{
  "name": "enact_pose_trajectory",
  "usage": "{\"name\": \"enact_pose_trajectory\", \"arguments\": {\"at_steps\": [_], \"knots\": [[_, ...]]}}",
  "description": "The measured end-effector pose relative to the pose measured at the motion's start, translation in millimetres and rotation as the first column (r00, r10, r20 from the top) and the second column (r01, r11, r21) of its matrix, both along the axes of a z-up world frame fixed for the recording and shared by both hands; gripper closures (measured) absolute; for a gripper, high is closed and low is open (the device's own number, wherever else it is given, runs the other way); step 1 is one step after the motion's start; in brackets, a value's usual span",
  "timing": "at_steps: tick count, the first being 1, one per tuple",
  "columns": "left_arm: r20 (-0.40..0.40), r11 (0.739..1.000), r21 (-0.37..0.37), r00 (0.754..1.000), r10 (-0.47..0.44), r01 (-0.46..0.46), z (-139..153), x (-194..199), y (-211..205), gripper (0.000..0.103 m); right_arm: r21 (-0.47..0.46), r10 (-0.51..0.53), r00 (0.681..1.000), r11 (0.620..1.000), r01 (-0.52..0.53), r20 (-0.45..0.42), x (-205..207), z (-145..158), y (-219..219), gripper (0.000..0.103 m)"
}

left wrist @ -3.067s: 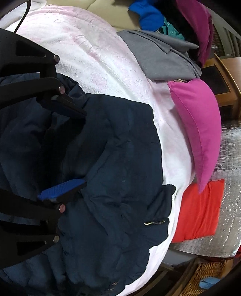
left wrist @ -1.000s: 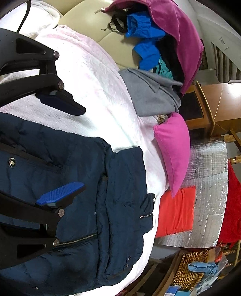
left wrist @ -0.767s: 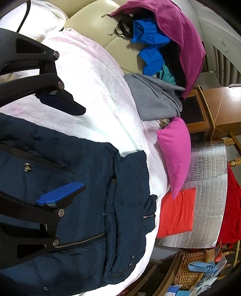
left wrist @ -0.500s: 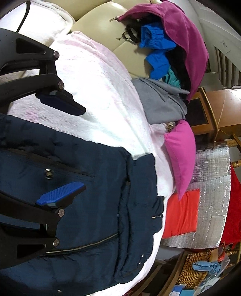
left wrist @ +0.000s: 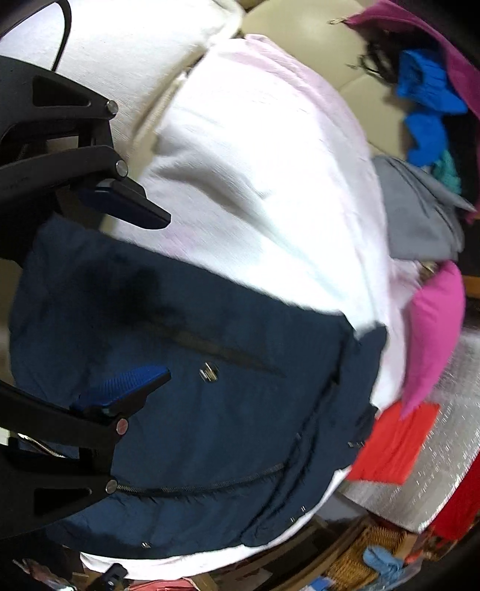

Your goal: Fold large clothes

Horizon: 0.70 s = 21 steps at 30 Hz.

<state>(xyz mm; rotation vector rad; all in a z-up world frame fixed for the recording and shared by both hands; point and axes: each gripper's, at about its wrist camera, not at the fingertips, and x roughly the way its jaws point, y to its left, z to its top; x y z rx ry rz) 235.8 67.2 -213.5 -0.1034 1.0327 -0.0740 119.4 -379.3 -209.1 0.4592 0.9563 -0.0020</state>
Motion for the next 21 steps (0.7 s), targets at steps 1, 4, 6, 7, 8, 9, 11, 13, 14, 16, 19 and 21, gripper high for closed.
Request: {"name": "enact_pose_trajectory", "arguments": {"at_steps": [1, 4, 6, 7, 8, 9, 11, 13, 14, 16, 19, 21], "knots": [[-0.019, 1.000, 0.001, 1.000, 0.009, -0.009, -3.1, -0.5, 4.0, 0.026, -0.007, 0.002, 1.000, 1.000, -0.002, -0.030, -0.1, -5.8, 0.9, 0.032], [-0.088, 0.999, -0.005, 0.995, 0.038, -0.039, -15.2, 1.2, 15.2, 0.026, -0.049, 0.000, 0.994, 0.999, -0.006, -0.111, 1.6, -21.3, 3.8, 0.032], [-0.131, 0.999, -0.028, 0.990, 0.042, -0.046, -21.7, 2.7, 18.1, 0.026, -0.054, -0.001, 0.987, 0.998, -0.008, -0.164, 3.6, -31.9, 5.1, 0.032], [-0.155, 0.998, -0.044, 0.987, 0.036, -0.044, -25.0, 3.6, 18.6, 0.026, -0.050, 0.001, 0.983, 0.999, -0.010, -0.181, 4.0, -36.1, 6.2, 0.032], [-0.176, 0.997, -0.062, 0.984, 0.028, -0.039, -28.3, 4.7, 17.9, 0.026, -0.048, 0.005, 0.981, 0.999, -0.015, -0.195, 4.6, -40.8, 7.4, 0.032], [-0.184, 0.997, -0.065, 0.983, 0.026, -0.038, -30.8, 4.7, 18.0, 0.026, -0.049, 0.013, 0.978, 0.999, -0.024, -0.210, 5.0, -44.2, 10.1, 0.032], [-0.196, 0.998, -0.060, 0.980, 0.022, -0.034, -34.1, 3.5, 15.9, 0.026, -0.074, 0.030, 0.973, 0.996, -0.048, -0.231, 6.3, -48.7, 18.0, 0.032], [-0.220, 0.997, -0.074, 0.976, 0.011, -0.028, -38.4, 1.8, 13.4, 0.026, -0.100, 0.047, 0.972, 0.992, -0.071, -0.230, 6.4, -49.4, 24.8, 0.031], [-0.227, 0.996, -0.090, 0.974, 0.004, -0.025, -40.3, -0.8, 12.1, 0.026, -0.106, 0.055, 0.973, 0.991, -0.081, -0.226, 6.3, -49.4, 27.3, 0.031], [-0.242, 0.992, -0.122, 0.970, -0.012, -0.018, -44.4, -5.9, 7.9, 0.027, -0.125, 0.066, 0.974, 0.988, -0.095, -0.218, 5.4, -49.2, 30.3, 0.033], [-0.246, 0.990, -0.139, 0.969, -0.031, -0.004, -47.3, -12.0, 2.1, 0.045, -0.144, 0.068, 0.976, 0.985, -0.099, -0.209, 3.9, -48.3, 31.2, 0.043], [-0.239, 0.990, -0.138, 0.970, -0.037, 0.004, -46.7, -14.9, -1.3, 0.048, -0.130, 0.064, 0.976, 0.987, -0.093, -0.207, 3.4, -48.4, 28.3, 0.044]]}}
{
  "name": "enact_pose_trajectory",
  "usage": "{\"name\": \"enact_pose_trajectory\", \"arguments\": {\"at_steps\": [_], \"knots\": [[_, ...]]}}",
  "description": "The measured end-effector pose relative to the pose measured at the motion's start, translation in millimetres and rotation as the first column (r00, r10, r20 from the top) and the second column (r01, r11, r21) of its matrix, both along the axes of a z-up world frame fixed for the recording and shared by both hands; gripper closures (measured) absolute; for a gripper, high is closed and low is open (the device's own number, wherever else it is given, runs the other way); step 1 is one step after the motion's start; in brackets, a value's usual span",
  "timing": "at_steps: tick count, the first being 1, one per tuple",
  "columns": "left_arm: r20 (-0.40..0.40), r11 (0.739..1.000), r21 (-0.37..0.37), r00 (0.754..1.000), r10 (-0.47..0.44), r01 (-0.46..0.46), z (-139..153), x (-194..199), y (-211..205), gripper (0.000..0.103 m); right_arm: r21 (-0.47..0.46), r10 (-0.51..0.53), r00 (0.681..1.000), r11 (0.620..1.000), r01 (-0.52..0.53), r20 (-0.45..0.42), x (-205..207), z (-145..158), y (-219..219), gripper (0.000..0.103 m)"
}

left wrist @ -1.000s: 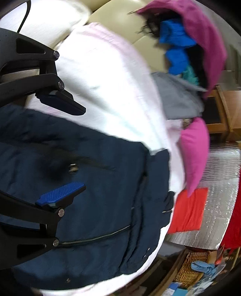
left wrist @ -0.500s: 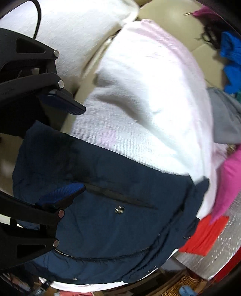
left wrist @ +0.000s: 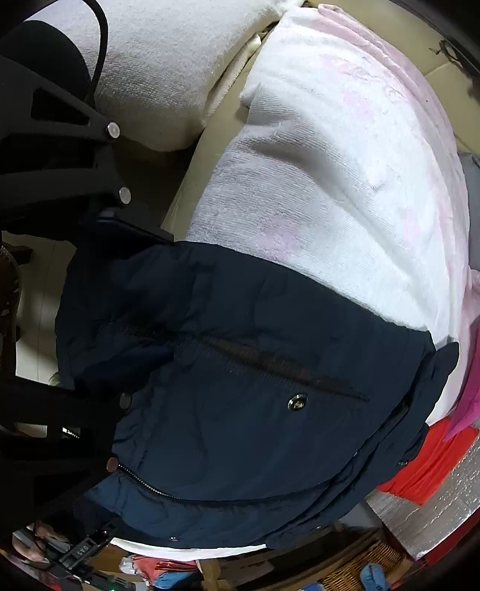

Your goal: Fold large clothes

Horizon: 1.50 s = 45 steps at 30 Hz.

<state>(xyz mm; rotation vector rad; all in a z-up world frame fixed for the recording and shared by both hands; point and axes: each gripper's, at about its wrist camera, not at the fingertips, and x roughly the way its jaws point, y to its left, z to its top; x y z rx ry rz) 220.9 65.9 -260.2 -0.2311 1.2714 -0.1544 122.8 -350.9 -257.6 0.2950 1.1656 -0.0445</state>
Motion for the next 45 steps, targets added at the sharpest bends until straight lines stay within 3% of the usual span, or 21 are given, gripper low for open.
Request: {"name": "enact_pose_trajectory", "arguments": {"at_steps": [2, 5, 7, 8, 9, 12, 14, 19, 22, 26, 29, 30, 31, 34, 39, 45], "knots": [[0.001, 1.000, -0.006, 1.000, -0.003, 0.003, 0.5, -1.3, -1.6, 0.048, 0.009, -0.004, 1.000, 1.000, 0.004, -0.009, 1.0, -1.1, -1.1, 0.044], [-0.011, 1.000, -0.028, 1.000, -0.007, 0.007, -1.2, -3.4, -3.6, 0.048, 0.040, 0.010, 0.997, 0.999, -0.007, -0.076, 6.5, -10.3, -0.1, 0.029], [-0.010, 0.999, -0.033, 1.000, -0.018, 0.017, -0.7, -4.0, -3.3, 0.048, 0.062, 0.041, 0.991, 0.997, -0.033, -0.129, 9.9, -19.5, 5.2, 0.028], [-0.007, 0.999, -0.033, 1.000, -0.021, 0.021, 1.0, -2.4, -3.1, 0.048, 0.058, 0.060, 0.988, 0.997, -0.052, -0.145, 10.4, -23.6, 9.6, 0.032], [0.001, 0.999, -0.034, 1.000, -0.030, 0.030, 2.4, -4.3, -4.1, 0.051, 0.056, 0.076, 0.987, 0.996, -0.069, -0.141, 10.2, -23.6, 13.0, 0.048], [0.029, 0.997, -0.030, 0.997, -0.067, 0.068, 9.8, -8.1, -8.4, 0.075, 0.056, 0.090, 0.990, 0.995, -0.085, -0.108, 8.0, -13.7, 15.1, 0.074], [0.057, 0.995, -0.024, 0.994, -0.094, 0.096, 20.2, -8.9, -11.4, 0.082, 0.082, 0.077, 0.993, 0.994, -0.070, -0.091, 5.7, -5.7, 10.0, 0.084], [0.147, 0.987, -0.042, 0.978, -0.149, 0.157, 50.6, -10.7, -14.7, 0.085, 0.116, 0.128, 0.991, 0.984, -0.132, 0.044, -5.2, 40.2, 4.8, 0.086], [0.116, 0.984, -0.040, 0.979, -0.170, 0.176, 41.8, -1.5, -13.8, 0.083, 0.208, 0.120, 0.985, 0.967, -0.144, 0.121, -8.1, 56.7, -8.7, 0.086], [0.003, 0.987, -0.029, 0.987, -0.158, 0.158, 11.3, 3.5, -13.0, 0.060, 0.235, 0.103, 0.994, 0.966, -0.107, 0.029, -0.4, 31.5, -18.7, 0.083], [-0.018, 0.990, -0.051, 0.991, -0.134, 0.133, 6.0, 7.6, -9.0, 0.066, 0.257, 0.069, 0.996, 0.965, -0.053, -0.054, 14.9, 8.9, -20.9, 0.083], [-0.004, 0.988, -0.072, 0.990, -0.138, 0.138, 10.2, 8.8, -8.1, 0.085, 0.269, 0.056, 0.997, 0.962, -0.038, -0.062, 17.8, 6.1, -22.9, 0.083], [0.007, 0.985, -0.077, 0.988, -0.152, 0.152, 14.0, 9.8, -7.6, 0.085, 0.283, 0.055, 0.997, 0.958, -0.037, -0.056, 24.6, 7.4, -23.1, 0.083], [0.055, 0.975, -0.092, 0.979, -0.196, 0.201, 28.7, 10.8, -10.5, 0.089, 0.336, 0.052, 0.998, 0.940, -0.063, 0.041, 13.2, 21.0, -23.5, 0.084], [0.141, 0.948, -0.221, 0.969, -0.203, 0.231, 69.7, 33.8, -2.7, 0.090, 0.474, -0.044, 0.969, 0.877, -0.079, 0.243, 19.2, 75.1, -50.2, 0.090], [0.241, 0.925, -0.282, 0.952, -0.190, 0.256, 125.1, 80.0, 0.5, 0.090, 0.456, -0.133, 0.923, 0.888, -0.051, 0.360, 45.2, 107.6, -57.4, 0.091]]}}
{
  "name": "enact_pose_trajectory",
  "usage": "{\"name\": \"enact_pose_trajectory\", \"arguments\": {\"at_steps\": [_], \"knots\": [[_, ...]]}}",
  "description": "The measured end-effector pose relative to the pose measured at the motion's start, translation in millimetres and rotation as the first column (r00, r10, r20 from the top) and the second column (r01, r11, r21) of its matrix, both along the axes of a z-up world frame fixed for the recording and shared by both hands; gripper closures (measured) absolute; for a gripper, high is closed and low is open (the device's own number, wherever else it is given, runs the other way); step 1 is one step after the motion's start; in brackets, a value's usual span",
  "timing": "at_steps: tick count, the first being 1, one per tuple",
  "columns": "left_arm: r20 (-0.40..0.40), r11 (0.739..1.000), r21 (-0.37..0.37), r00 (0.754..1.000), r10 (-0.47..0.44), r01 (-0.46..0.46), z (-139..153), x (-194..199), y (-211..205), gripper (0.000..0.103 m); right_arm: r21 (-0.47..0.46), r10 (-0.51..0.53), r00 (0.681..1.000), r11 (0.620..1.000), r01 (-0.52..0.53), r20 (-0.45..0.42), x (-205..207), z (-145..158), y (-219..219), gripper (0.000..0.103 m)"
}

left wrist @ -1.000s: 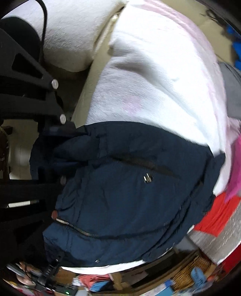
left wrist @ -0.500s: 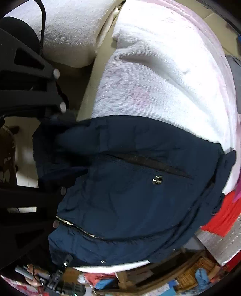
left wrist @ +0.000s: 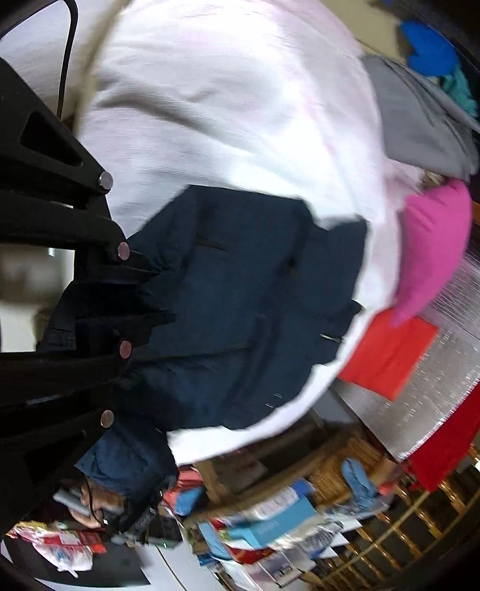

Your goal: Fold large clothes

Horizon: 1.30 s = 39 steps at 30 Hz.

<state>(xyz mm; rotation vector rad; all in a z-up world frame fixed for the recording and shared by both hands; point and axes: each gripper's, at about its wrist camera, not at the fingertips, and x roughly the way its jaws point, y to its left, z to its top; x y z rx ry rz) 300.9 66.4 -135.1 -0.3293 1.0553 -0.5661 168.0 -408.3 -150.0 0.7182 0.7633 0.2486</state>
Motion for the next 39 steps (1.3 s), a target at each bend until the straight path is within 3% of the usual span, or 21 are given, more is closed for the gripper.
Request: {"name": "enact_pose_trajectory", "arguments": {"at_steps": [5, 12, 15, 20, 26, 29, 32, 34, 37, 39], "knots": [[0.040, 1.000, -0.016, 0.999, 0.019, -0.019, 26.1, 54.4, -7.6, 0.091, -0.023, -0.058, 0.998, 0.998, 0.059, 0.039, 49.1, 16.1, -8.9, 0.093], [0.015, 0.995, -0.050, 0.996, 0.093, -0.092, 28.0, 168.9, -33.3, 0.091, -0.026, -0.184, 0.979, 0.982, 0.187, 0.087, 134.7, 40.3, -55.0, 0.093], [0.030, 0.991, -0.003, 0.990, 0.136, -0.136, 25.4, 217.2, -54.3, 0.091, -0.067, -0.224, 0.970, 0.971, 0.230, 0.094, 180.4, 43.8, -68.3, 0.094], [0.014, 0.982, 0.046, 0.983, 0.184, -0.184, -9.3, 298.9, -85.7, 0.091, -0.091, -0.291, 0.956, 0.952, 0.294, 0.044, 268.6, 21.8, -94.8, 0.095], [-0.008, 0.969, 0.136, 0.978, 0.210, -0.207, -65.7, 356.5, -103.3, 0.091, -0.164, -0.337, 0.941, 0.930, 0.329, -0.022, 347.2, -26.8, -100.7, 0.095], [0.001, 0.967, 0.112, 0.974, 0.228, -0.227, -76.7, 372.6, -108.8, 0.091, -0.111, -0.370, 0.927, 0.925, 0.363, -0.051, 363.2, -46.7, -111.3, 0.094], [-0.017, 0.967, 0.077, 0.970, 0.244, -0.242, -86.7, 380.4, -110.3, 0.090, 0.046, -0.377, 0.918, 0.922, 0.385, -0.123, 367.0, -68.4, -130.9, 0.091], [-0.020, 0.966, 0.046, 0.967, 0.255, -0.254, -86.5, 378.5, -108.2, 0.090, 0.207, -0.364, 0.923, 0.900, 0.384, -0.126, 360.3, -80.5, -146.1, 0.087], [0.010, 0.969, -0.005, 0.969, 0.245, -0.245, -77.5, 365.2, -98.8, 0.085, 0.309, -0.384, 0.917, 0.863, 0.399, -0.111, 344.1, -83.1, -158.0, 0.068], [0.024, 0.966, -0.044, 0.966, 0.256, -0.255, -68.9, 353.9, -91.6, 0.077, 0.315, -0.435, 0.898, 0.844, 0.434, -0.070, 324.9, -73.3, -161.1, 0.010]]}}
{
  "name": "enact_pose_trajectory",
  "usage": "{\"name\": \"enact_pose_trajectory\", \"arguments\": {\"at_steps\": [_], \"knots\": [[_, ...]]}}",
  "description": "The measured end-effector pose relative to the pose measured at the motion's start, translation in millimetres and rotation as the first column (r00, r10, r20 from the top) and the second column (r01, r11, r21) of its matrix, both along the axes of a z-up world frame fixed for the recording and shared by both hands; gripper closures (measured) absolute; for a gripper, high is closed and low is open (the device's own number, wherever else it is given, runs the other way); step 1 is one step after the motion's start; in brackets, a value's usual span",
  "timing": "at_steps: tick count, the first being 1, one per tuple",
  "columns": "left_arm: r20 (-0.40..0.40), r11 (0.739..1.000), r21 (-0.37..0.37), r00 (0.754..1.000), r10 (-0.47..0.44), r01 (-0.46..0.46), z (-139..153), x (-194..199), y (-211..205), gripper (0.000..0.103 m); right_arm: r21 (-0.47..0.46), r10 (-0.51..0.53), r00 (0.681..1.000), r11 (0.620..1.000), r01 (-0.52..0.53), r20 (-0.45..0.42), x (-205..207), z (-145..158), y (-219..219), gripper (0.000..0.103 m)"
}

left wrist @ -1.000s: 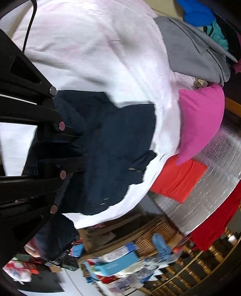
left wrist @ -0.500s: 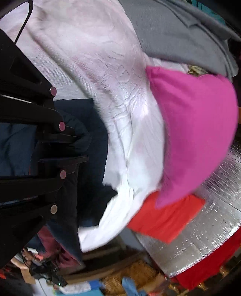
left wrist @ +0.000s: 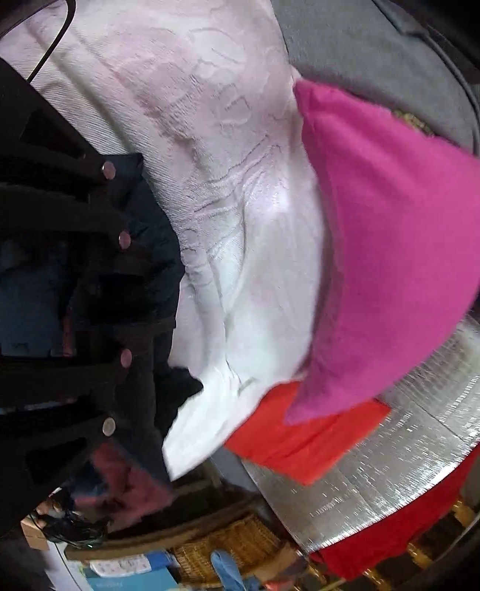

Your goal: Fold large clothes

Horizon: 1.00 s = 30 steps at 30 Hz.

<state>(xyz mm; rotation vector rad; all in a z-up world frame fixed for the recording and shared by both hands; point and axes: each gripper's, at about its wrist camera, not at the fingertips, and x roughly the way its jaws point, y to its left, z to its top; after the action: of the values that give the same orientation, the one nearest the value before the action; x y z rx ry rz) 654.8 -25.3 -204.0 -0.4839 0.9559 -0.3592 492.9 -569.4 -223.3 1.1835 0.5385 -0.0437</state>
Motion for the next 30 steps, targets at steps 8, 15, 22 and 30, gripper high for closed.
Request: {"name": "enact_pose_trajectory", "arguments": {"at_steps": [8, 15, 22, 30], "knots": [[0.165, 0.975, -0.068, 0.962, 0.218, -0.210, 49.0, -97.9, 25.2, 0.022, -0.190, 0.022, 0.999, 0.982, -0.015, 0.037, -84.7, 41.1, 39.7, 0.010], [0.056, 0.943, -0.065, 0.942, 0.330, -0.326, 29.6, -196.7, 46.0, 0.018, -0.229, 0.054, 0.999, 0.972, -0.055, -0.010, -160.4, 42.7, 86.7, 0.010], [-0.180, 0.899, -0.022, 0.886, 0.426, -0.437, -29.9, -220.5, 63.9, 0.018, -0.137, 0.070, 0.997, 0.988, -0.074, -0.032, -200.6, 25.5, 108.2, 0.010], [-0.190, 0.919, -0.050, 0.907, 0.376, -0.391, -43.0, -197.6, 46.6, 0.018, 0.037, 0.051, 0.995, 0.998, -0.048, -0.080, -206.0, -7.5, 91.0, 0.010]]}}
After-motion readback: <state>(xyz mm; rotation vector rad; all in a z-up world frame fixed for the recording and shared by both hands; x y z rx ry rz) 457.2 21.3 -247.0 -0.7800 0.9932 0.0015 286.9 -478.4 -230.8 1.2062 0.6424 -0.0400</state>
